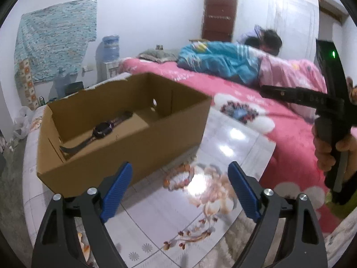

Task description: Organize jewelry

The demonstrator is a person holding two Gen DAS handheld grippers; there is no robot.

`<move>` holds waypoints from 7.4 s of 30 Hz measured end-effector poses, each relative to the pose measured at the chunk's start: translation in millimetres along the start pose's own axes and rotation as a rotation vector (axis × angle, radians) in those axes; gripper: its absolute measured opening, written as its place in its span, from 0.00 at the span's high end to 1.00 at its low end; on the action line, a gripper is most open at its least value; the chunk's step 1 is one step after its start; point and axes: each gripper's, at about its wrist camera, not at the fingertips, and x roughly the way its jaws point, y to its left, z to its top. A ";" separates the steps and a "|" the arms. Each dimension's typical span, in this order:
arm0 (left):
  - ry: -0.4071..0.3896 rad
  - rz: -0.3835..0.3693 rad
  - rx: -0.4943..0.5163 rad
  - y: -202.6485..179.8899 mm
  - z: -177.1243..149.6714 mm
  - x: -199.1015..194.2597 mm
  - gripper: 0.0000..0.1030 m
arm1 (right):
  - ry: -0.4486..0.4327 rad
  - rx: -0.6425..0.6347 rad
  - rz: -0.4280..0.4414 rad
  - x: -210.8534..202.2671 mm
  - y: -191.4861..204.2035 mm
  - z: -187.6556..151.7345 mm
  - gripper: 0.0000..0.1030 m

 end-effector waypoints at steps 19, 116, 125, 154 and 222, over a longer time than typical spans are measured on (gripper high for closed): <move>0.241 -0.021 0.166 -20.6 -12.5 107.5 0.65 | 0.236 0.049 0.131 70.3 10.4 -47.0 0.29; 0.227 0.037 0.127 -1.1 -4.2 104.3 0.94 | 0.293 -0.322 0.199 131.3 66.8 -56.1 0.83; 0.222 0.029 0.125 2.6 -6.1 100.9 0.94 | 0.295 -0.301 0.197 131.7 66.3 -56.2 0.91; 0.193 0.026 0.123 0.4 -6.9 80.9 0.94 | 0.288 -0.362 0.170 131.5 68.9 -53.6 0.90; 0.202 0.048 0.079 7.3 -7.9 90.9 0.94 | 0.453 -0.692 0.320 101.0 93.8 -73.7 0.87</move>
